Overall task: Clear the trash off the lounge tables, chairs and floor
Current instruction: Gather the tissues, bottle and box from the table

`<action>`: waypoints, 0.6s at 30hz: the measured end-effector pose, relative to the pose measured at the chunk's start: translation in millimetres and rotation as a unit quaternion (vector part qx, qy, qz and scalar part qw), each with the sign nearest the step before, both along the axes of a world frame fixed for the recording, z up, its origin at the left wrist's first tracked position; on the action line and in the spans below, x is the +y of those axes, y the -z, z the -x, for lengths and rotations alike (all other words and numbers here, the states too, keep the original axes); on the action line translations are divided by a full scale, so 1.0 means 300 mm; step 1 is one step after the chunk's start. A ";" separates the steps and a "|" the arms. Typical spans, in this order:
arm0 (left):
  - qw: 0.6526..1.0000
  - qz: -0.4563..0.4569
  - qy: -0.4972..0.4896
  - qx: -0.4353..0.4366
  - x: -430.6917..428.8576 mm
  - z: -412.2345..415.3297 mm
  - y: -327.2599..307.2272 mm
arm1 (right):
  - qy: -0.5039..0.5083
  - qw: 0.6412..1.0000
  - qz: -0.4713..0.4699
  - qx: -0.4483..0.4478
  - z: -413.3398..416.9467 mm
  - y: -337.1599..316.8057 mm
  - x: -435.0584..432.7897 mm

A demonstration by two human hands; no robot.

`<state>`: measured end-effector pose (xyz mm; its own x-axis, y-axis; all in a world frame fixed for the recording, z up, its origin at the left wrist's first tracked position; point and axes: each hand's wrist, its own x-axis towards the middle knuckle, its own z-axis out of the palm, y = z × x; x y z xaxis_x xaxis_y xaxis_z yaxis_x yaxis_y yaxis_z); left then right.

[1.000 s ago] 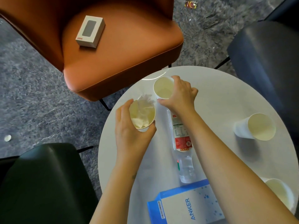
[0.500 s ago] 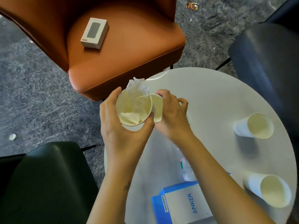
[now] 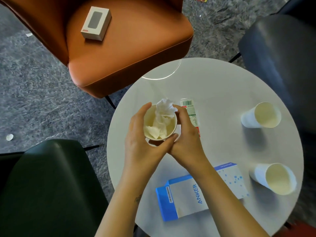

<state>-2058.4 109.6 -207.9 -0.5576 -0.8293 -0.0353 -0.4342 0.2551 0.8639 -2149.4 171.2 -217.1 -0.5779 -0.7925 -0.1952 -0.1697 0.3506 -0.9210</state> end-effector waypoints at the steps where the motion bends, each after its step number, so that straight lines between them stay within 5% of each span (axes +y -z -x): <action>1: 1.000 -0.006 -0.002 -0.005 0.010 0.003 0.000 | -0.011 1.000 -0.004 0.003 0.008 -0.002 0.023; 7: 1.000 -0.021 0.008 -0.010 0.084 0.093 -0.041 | 0.092 0.979 -0.057 0.173 0.238 -0.021 0.252; 10: 0.999 -0.032 0.023 -0.002 0.150 0.165 -0.050 | 0.148 0.943 -0.178 0.239 0.435 0.008 0.370; 14: 0.999 -0.047 0.020 0.007 0.247 0.250 -0.038 | 0.110 0.927 -0.302 0.194 0.619 0.086 0.482; 18: 0.998 -0.062 0.018 0.005 0.327 0.337 -0.018 | 0.063 0.950 -0.256 0.168 0.673 0.160 0.542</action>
